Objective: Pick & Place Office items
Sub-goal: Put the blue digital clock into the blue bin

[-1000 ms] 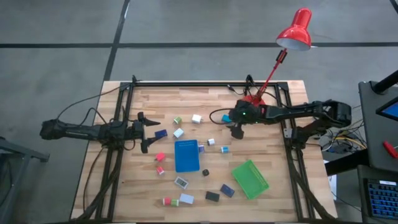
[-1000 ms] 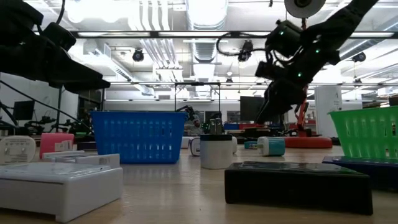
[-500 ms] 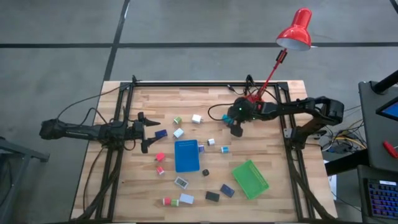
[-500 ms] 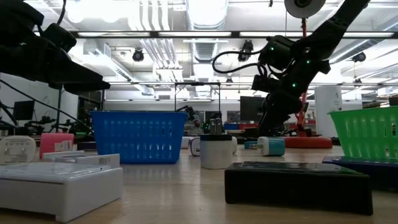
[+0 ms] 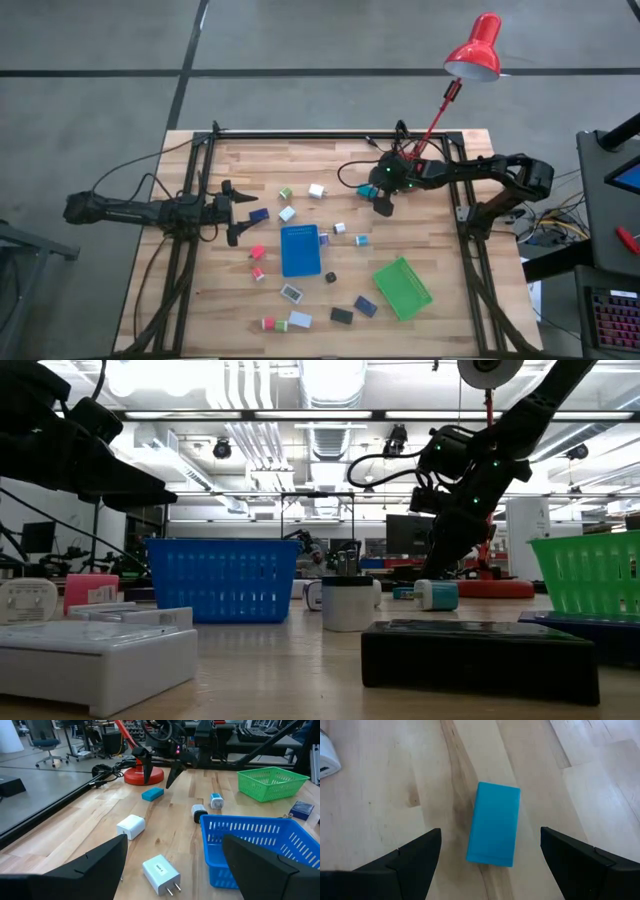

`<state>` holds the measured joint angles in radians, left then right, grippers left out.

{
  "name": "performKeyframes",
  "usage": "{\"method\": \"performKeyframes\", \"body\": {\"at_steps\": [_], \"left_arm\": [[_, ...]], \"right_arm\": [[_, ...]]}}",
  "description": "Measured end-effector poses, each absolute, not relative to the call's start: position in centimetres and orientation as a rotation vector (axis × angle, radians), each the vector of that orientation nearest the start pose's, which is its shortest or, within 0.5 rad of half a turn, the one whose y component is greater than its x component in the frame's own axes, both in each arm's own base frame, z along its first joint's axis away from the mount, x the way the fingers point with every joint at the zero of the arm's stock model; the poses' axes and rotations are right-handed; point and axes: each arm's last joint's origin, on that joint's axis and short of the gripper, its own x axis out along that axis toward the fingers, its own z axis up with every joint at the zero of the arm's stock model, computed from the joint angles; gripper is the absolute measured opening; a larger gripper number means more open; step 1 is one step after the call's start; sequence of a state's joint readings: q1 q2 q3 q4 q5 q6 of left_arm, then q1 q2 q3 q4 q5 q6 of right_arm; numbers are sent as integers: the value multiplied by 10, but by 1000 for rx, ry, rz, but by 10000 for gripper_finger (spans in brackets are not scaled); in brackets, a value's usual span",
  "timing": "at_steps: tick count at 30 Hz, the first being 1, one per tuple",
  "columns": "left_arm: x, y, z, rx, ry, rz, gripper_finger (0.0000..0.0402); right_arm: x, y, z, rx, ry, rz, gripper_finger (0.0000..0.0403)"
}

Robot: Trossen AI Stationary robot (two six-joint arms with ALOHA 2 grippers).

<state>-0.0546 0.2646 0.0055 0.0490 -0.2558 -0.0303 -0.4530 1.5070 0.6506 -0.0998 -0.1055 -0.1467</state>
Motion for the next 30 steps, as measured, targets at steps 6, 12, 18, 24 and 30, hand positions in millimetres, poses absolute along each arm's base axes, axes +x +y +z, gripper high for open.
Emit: {"method": "performKeyframes", "body": {"at_steps": [6, 12, 18, 24, 30], "left_arm": [[111, 1, 148, 3, 205, 206, 333], [111, 1, 148, 3, 205, 206, 333], [111, 1, 148, 3, 204, 206, 333], [111, 1, 148, 2, 203, 206, 333], [111, 1, 149, 2, 200, 206, 333]], "right_arm": [[239, -113, 142, 132, 942, -252, 334], [239, -113, 142, 142, 941, -259, 334], [238, -114, 142, 166, 940, -273, 334], [240, -115, 144, 173, 936, -281, 334], [243, -117, 141, 178, 961, -278, 334]]}}
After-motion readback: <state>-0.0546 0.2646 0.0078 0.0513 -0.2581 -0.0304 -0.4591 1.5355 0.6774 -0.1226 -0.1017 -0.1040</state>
